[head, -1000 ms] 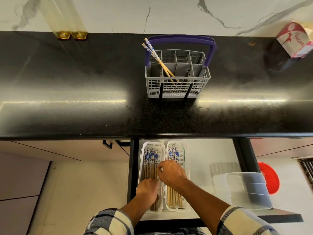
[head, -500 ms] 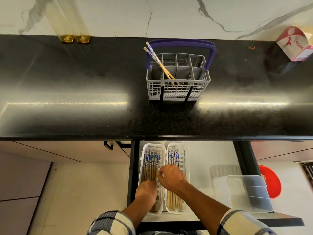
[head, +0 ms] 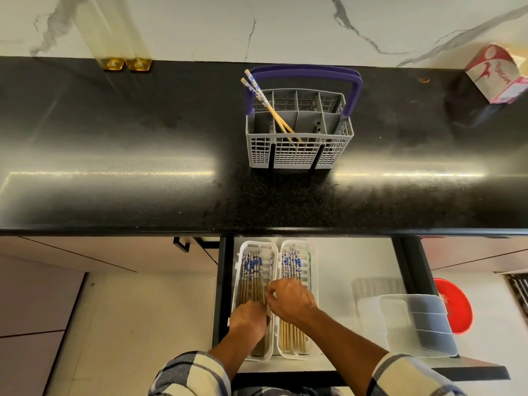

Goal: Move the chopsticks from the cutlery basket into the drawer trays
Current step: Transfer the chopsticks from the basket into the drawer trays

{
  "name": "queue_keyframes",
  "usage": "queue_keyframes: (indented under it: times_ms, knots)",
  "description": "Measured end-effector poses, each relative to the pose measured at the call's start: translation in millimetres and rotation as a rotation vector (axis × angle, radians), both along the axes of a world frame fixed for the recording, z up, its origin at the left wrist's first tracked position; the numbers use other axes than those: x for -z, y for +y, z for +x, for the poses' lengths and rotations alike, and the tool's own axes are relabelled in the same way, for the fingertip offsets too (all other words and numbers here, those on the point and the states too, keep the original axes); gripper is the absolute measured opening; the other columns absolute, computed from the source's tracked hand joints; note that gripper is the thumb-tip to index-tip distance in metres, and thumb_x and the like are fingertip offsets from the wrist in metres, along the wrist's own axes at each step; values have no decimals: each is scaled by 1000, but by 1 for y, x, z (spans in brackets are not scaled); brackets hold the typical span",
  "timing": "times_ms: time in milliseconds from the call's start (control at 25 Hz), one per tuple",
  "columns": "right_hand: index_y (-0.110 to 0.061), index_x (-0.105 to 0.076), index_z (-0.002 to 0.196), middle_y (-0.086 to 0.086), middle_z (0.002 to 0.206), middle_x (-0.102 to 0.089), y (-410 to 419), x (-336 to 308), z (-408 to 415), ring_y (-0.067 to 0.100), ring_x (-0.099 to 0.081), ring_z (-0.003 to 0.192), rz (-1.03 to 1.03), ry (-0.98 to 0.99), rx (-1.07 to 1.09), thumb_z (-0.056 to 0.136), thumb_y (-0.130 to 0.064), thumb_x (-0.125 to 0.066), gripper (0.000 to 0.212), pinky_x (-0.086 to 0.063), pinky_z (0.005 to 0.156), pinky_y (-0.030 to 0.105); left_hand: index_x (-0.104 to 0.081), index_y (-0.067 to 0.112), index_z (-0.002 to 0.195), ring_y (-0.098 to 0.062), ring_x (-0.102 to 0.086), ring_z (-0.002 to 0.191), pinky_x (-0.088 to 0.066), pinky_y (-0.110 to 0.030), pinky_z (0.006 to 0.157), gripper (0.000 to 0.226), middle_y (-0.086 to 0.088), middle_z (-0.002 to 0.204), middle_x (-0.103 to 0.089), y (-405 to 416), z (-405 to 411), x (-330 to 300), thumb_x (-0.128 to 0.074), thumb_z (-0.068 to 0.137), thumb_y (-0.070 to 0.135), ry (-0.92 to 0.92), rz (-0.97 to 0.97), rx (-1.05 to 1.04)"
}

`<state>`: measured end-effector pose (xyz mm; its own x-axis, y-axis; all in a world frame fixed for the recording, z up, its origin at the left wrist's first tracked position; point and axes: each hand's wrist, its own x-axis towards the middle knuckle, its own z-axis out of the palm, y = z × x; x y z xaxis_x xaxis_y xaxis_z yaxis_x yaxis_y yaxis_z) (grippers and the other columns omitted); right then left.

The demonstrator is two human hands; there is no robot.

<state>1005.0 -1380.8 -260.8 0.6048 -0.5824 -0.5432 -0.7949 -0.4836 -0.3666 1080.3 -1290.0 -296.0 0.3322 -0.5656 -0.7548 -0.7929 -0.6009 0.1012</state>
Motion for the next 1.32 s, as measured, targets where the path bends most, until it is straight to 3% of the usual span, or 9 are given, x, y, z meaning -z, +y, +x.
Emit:
queue_keyframes:
  times_ms: [240,440,640,800,1160,1320]
  knots:
    - [-22,-71,104,0,93,-73,-5,-2,-3,17,-67,76,20,-51,5,94,-30,-52,23,-58,69,31,-66,10,113,-23,-68,104,-55,-32,86,25,-7,113,-71,-3,7,-3,-56,98,27,36,29,-10]
    - [-22,-71,104,0,93,-73,-5,1,-3,16,-68,74,22,-57,16,93,-33,-52,25,-60,71,35,-62,4,121,-28,-66,110,-56,-35,92,27,-13,119,-68,3,5,-3,-48,98,7,20,93,124]
    - [-23,-71,104,0,94,-73,-4,2,0,15,-67,74,30,-47,3,93,-34,-51,25,-60,70,33,-61,4,121,-27,-67,107,-55,-35,90,27,-13,118,-68,4,3,-5,-51,97,12,19,92,182]
    - [-23,-70,103,-1,93,-73,-5,3,0,14,-67,75,46,-43,15,93,-35,-51,24,-60,71,34,-59,8,119,-26,-67,104,-56,-36,90,35,-11,114,-68,4,2,-3,-55,97,34,59,65,161]
    - [-21,-69,111,-2,102,-73,-10,3,-3,15,-68,83,35,-48,7,95,-33,-52,26,-60,75,32,-63,10,115,-23,-67,103,-55,-31,88,25,-8,113,-69,8,-3,1,-50,96,22,95,89,-34]
    - [-24,-68,111,-3,99,-73,-9,3,-3,12,-68,77,23,-50,-12,95,-33,-51,25,-61,71,31,-64,11,116,-22,-67,103,-55,-30,88,26,-7,113,-69,10,-6,2,-51,96,22,84,103,-67]
